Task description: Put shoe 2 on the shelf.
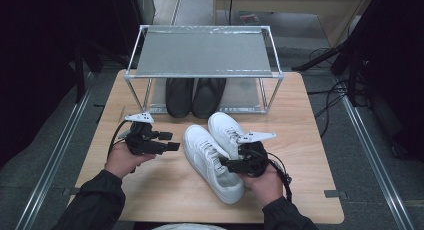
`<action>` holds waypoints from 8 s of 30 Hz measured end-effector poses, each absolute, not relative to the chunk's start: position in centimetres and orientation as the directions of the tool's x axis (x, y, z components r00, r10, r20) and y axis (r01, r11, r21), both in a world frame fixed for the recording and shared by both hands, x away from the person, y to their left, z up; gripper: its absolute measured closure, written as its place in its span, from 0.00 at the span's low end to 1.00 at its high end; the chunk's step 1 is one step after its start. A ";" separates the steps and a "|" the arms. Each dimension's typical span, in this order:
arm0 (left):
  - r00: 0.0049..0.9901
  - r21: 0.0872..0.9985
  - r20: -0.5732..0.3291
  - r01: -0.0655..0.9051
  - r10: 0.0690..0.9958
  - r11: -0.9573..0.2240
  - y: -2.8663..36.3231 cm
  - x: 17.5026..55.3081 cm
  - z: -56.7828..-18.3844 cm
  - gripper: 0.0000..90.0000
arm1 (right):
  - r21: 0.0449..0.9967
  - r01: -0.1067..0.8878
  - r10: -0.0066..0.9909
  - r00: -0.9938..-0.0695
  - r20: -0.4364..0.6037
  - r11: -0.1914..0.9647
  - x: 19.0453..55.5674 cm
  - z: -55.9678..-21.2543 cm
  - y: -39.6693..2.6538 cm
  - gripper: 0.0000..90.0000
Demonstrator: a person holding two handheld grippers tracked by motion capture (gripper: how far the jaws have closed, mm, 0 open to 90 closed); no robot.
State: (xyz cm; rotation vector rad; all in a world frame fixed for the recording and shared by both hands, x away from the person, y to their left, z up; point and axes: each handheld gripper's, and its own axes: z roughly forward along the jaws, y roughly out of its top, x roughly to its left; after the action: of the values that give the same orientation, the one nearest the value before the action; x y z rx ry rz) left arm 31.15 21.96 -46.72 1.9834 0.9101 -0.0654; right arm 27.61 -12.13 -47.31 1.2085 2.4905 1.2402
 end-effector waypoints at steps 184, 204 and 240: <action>0.677 0.726 -0.297 0.618 0.674 -0.300 27.0 27.6 -46.5 0.41 | 0.769 0.588 0.834 -0.535 0.139 0.249 47.4 -24.0 -2.3 0.51; 0.679 0.722 -0.296 0.620 0.672 -0.308 26.7 27.8 -46.6 0.40 | 0.808 0.513 0.702 -0.688 0.185 0.289 41.3 -25.0 -6.4 0.48; 0.678 0.718 -0.300 0.624 0.671 -0.309 26.5 27.9 -47.3 0.40 | 0.831 0.457 0.564 -0.795 0.221 0.318 36.8 -38.2 -10.6 0.44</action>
State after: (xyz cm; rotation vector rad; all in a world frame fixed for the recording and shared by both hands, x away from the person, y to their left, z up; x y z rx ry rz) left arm 27.92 26.49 -47.26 2.0174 0.9981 0.0681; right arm 36.81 -10.60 -38.23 0.9570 2.4591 1.4935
